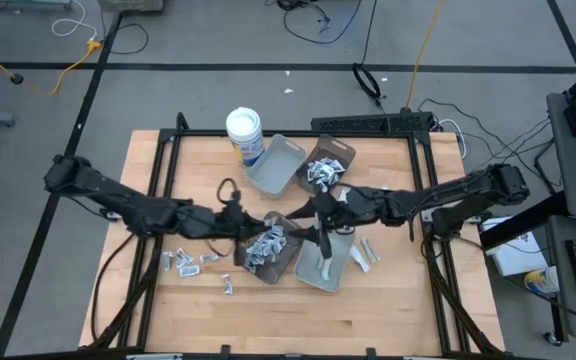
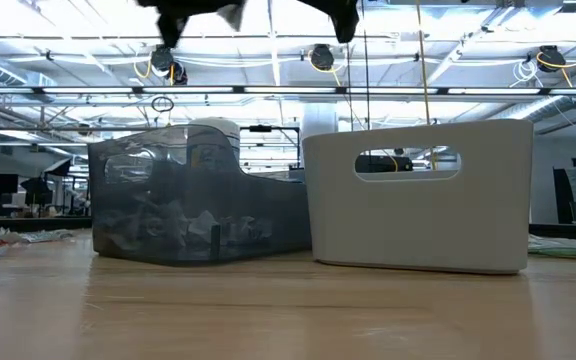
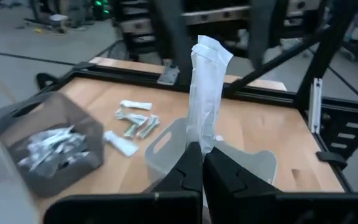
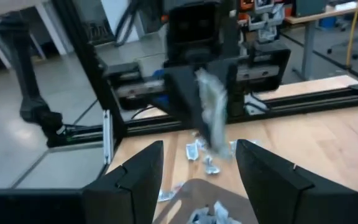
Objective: Pick & Place First Aid Supplies
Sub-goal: Put the green bandage into the bottom gray bin
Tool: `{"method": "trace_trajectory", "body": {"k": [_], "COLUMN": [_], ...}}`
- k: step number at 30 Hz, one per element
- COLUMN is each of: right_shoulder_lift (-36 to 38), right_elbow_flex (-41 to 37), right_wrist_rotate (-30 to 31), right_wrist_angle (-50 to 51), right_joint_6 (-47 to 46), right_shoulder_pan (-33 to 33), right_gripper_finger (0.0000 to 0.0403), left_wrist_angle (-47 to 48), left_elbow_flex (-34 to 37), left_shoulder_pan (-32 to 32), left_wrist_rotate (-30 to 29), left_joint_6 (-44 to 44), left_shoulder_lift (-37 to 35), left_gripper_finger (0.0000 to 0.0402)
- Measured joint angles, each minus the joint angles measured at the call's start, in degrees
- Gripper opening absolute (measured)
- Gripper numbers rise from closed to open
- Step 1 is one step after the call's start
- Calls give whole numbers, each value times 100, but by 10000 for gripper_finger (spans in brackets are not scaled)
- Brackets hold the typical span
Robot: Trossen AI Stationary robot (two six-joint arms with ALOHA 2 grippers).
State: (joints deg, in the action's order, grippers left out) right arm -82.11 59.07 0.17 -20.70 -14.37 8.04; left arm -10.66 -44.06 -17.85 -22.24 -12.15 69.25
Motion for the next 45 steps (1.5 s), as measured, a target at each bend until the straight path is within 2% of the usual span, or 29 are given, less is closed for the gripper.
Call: {"method": "trace_trajectory", "body": {"k": [5, 10, 13, 18, 19, 22, 25, 29, 34, 38, 42, 45], "right_shoulder_lift": [-8, -7, -7, -7, -7, -5, 24, 111, -41, -251, -397, -571], "right_elbow_flex": [0, 0, 0, 0, 0, 0, 2, 139, 785, 1104, 1334, 1510], "right_wrist_rotate": [147, 115, 97, -306, -324, -328, -352, -754, -1125, -1232, -1203, -957], "right_wrist_angle": [-95, -177, -203, -479, -472, -327, -38, 1000, 3397, 4934, 5606, 6047], "right_joint_6": [0, 0, 2, 45, 106, 155, 255, 347, 949, 1379, 1778, 2070], "right_shoulder_pan": [-97, -95, -95, -95, -95, -97, -95, -95, -8, 34, 113, 209], "right_gripper_finger": [196, 182, 145, 28, 15, 4, 2, 1, 1, 1, 1, 0], "left_wrist_angle": [-14, -150, -191, -190, -188, -196, -251, 224, 805, 1011, 1010, 1008], "left_elbow_flex": [-520, -694, -695, -695, -695, -695, -693, -695, -693, -695, -695, -695], "left_shoulder_pan": [229, 338, 387, 394, 388, 398, 407, 490, 558, 573, 578, 578], "left_wrist_rotate": [410, 480, 479, 619, 655, 654, 655, 1259, 1990, 2079, 2081, 2081], "left_joint_6": [153, 301, 301, 252, 223, -8, -425, -1548, -2276, -2532, -2588, -2584], "left_shoulder_lift": [554, 663, 656, 658, 658, 665, 651, 588, 598, 597, 595, 595], "left_gripper_finger": [0, 0, 0, 1, 1, 2, 20, 59, 91, 102, 103, 103]}}
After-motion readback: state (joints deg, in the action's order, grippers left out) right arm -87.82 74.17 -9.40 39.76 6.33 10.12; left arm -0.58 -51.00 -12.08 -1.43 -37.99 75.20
